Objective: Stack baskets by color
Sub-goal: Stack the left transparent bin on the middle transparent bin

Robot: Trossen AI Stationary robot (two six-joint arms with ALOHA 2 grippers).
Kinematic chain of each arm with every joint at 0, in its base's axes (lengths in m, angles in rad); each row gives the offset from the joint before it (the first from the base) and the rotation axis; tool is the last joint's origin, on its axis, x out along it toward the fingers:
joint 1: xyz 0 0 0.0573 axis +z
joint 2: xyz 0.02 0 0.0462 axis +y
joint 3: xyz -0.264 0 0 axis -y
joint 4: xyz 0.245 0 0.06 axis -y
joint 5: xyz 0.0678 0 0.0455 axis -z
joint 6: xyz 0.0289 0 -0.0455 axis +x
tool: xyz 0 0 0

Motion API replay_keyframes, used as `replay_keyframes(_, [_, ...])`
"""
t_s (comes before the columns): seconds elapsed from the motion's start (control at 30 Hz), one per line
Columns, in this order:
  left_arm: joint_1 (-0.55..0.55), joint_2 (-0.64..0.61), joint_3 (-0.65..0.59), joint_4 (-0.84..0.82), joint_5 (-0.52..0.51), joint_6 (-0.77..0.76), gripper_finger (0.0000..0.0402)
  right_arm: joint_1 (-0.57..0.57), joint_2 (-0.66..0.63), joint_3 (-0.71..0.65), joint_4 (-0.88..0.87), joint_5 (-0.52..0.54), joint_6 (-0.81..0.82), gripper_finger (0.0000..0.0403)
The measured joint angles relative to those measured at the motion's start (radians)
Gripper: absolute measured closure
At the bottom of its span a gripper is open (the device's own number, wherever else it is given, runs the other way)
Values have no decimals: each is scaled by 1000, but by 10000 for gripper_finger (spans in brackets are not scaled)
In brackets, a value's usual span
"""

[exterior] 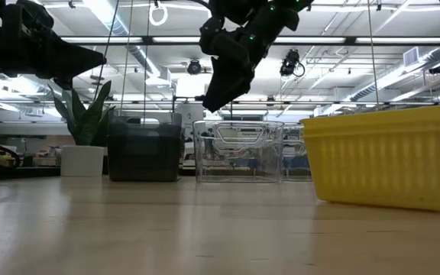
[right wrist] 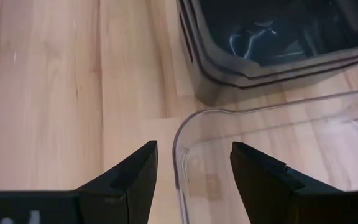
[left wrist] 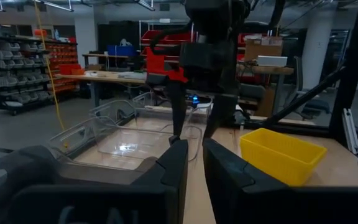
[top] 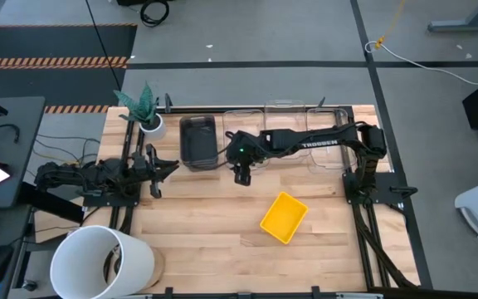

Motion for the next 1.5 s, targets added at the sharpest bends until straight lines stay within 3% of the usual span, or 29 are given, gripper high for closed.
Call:
replay_keyframes(0.77, [0, 0, 0, 1, 0, 0, 344, 25, -1, -14, -140, 35, -71, 195])
replay_keyframes(1.0, [0, 0, 0, 1, 0, 0, 341, 18, -2, -82, -91, 37, -76, 197])
replay_keyframes(1.5, [0, 0, 1, 1, 0, 1, 344, 13, -2, -165, -44, 71, -98, 281])
